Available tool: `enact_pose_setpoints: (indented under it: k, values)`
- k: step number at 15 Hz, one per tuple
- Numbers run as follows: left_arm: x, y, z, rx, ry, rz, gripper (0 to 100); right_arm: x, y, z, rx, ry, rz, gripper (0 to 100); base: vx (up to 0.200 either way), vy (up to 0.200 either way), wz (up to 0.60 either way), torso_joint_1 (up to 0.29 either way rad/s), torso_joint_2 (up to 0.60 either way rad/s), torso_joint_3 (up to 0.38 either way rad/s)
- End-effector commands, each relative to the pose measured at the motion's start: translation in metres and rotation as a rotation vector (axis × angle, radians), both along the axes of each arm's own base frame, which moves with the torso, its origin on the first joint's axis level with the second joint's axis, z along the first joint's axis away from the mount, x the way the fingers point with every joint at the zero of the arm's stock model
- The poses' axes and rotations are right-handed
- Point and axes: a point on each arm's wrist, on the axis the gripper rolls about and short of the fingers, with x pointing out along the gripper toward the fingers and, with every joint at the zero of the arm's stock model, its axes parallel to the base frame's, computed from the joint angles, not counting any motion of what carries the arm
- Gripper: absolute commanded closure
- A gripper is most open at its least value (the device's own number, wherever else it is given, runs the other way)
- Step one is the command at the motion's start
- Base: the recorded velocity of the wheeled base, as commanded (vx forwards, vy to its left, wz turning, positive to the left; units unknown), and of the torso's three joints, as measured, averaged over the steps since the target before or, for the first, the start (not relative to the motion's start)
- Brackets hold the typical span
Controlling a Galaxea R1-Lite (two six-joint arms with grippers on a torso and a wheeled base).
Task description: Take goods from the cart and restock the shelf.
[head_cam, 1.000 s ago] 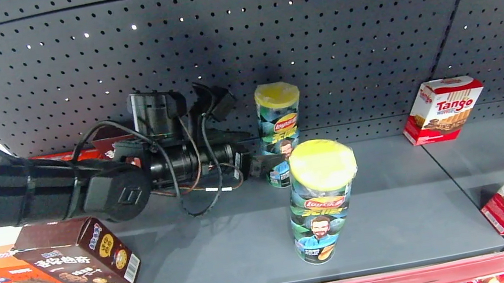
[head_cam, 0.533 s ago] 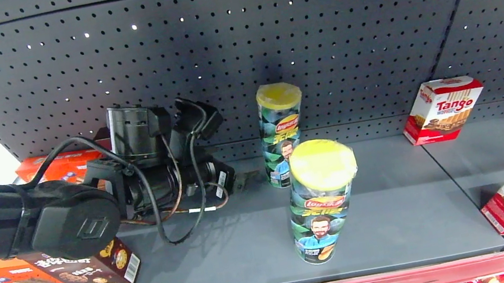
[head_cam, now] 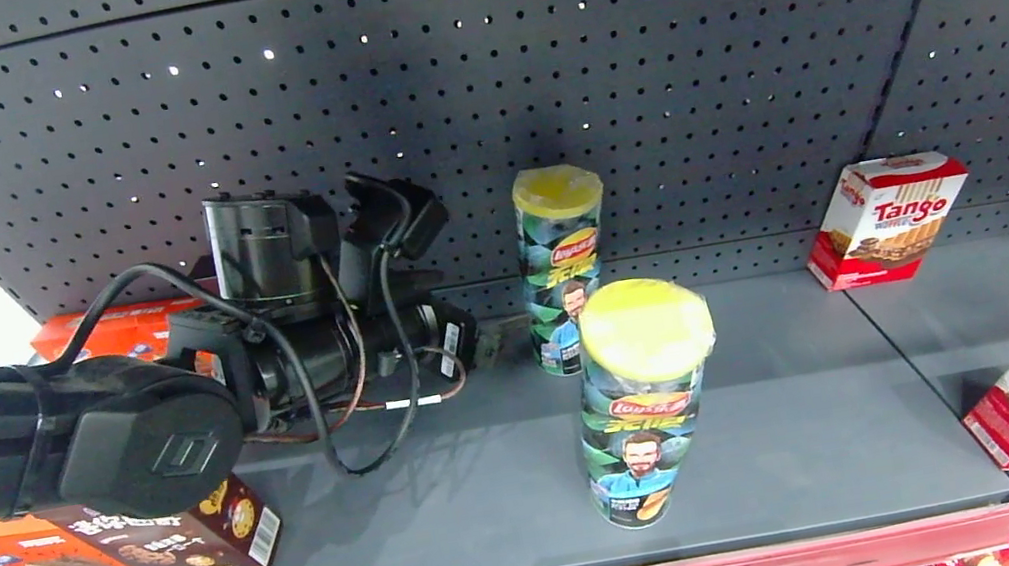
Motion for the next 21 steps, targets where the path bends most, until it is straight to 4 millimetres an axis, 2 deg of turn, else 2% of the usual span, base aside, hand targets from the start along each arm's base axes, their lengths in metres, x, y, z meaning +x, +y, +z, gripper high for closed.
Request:
enact_pose_setpoints:
  k: [1, 10, 21]
  values:
    - [0.006, -0.003, -0.002, -0.003, 0.002, 0.006, 0, 0.000, 0.000, 0.000, 0.000, 0.002, -0.001, 0, 0.000, 0.000, 0.00, 0.000, 0.00, 0.000]
    - [0.022, -0.009, -0.008, 0.001, 0.003, 0.048, 0, 0.000, 0.000, 0.000, 0.000, 0.002, -0.001, 0, 0.000, 0.000, 0.00, 0.000, 0.00, 0.000]
    - [0.028, -0.008, -0.009, -0.012, 0.009, 0.102, 0, 0.000, 0.000, 0.000, 0.000, 0.002, -0.001, 0, 0.000, 0.000, 0.00, 0.000, 0.00, 0.000]
